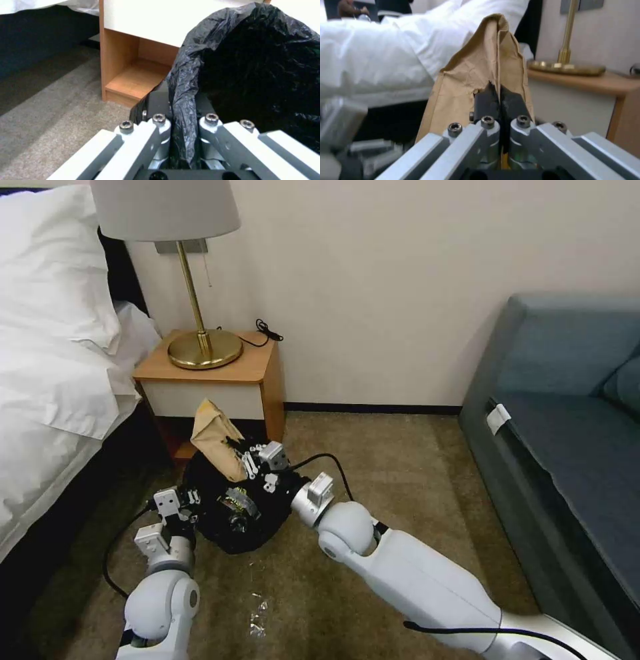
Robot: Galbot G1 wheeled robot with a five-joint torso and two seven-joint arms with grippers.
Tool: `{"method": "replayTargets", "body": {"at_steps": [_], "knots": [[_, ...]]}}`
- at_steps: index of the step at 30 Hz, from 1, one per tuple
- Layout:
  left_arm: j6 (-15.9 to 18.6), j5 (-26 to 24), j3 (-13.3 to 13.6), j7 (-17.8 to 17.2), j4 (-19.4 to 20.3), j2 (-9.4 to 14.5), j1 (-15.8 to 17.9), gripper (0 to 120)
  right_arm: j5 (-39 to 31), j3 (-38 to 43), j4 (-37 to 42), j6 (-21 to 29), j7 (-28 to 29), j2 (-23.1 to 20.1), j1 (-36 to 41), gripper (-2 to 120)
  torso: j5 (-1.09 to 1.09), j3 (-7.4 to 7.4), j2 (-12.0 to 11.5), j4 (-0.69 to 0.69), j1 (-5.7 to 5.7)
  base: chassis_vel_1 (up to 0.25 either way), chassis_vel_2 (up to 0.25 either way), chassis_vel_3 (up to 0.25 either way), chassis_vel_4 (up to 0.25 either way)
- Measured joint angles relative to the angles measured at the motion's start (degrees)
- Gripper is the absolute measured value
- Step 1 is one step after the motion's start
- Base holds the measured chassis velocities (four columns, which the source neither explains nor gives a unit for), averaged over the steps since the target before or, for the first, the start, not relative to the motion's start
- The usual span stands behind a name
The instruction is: Pick up the trash bin, then pick up the garbage on the floor and place it into the trash bin.
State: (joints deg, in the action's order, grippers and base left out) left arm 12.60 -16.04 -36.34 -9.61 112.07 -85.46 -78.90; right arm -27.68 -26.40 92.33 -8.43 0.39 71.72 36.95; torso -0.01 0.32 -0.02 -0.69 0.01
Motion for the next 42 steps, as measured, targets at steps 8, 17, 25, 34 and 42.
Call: {"method": "replayTargets", "body": {"at_steps": [8, 17, 25, 34, 42], "knots": [[0.00, -0.04, 0.71, -0.48, 0.00, -0.04, 0.30, 5, 2.28, -0.36, -3.78, -1.41, -1.44, -0.09, 2.13, 0, 0.00, 0.00, 0.00, 0.00, 0.00, 0.000, 0.000, 0.000, 0.000], [0.05, 0.04, 0.86, -0.56, 0.13, 0.02, 0.37, 5, 3.48, 0.53, -4.06, -1.60, -2.57, -0.54, 2.66, 32, 0.00, 0.00, 0.00, 0.00, 0.00, 0.000, 0.000, 0.000, 0.000], [0.22, 0.03, 0.41, -0.62, 0.35, 0.17, 0.41, 5, 2.65, 1.66, -3.07, -1.16, -2.40, -1.03, 1.85, 59, 0.00, 0.00, 0.00, 0.00, 0.00, 0.000, 0.000, 0.000, 0.000], [0.21, -0.51, -0.58, -0.59, 0.60, 0.27, -0.10, 5, -4.44, 6.45, -2.72, 10.30, 8.80, -0.64, -2.72, 92, 0.00, 0.00, 0.00, 0.01, 0.00, 0.000, 0.000, 0.000, 0.000], [0.00, -1.60, -1.31, -0.47, 0.58, 0.91, -0.18, 5, -16.12, 7.21, -7.31, 21.85, 22.38, -2.40, -5.98, 100, 0.01, 0.01, 0.00, 0.00, 0.00, 0.000, 0.000, 0.000, 0.000]]}}
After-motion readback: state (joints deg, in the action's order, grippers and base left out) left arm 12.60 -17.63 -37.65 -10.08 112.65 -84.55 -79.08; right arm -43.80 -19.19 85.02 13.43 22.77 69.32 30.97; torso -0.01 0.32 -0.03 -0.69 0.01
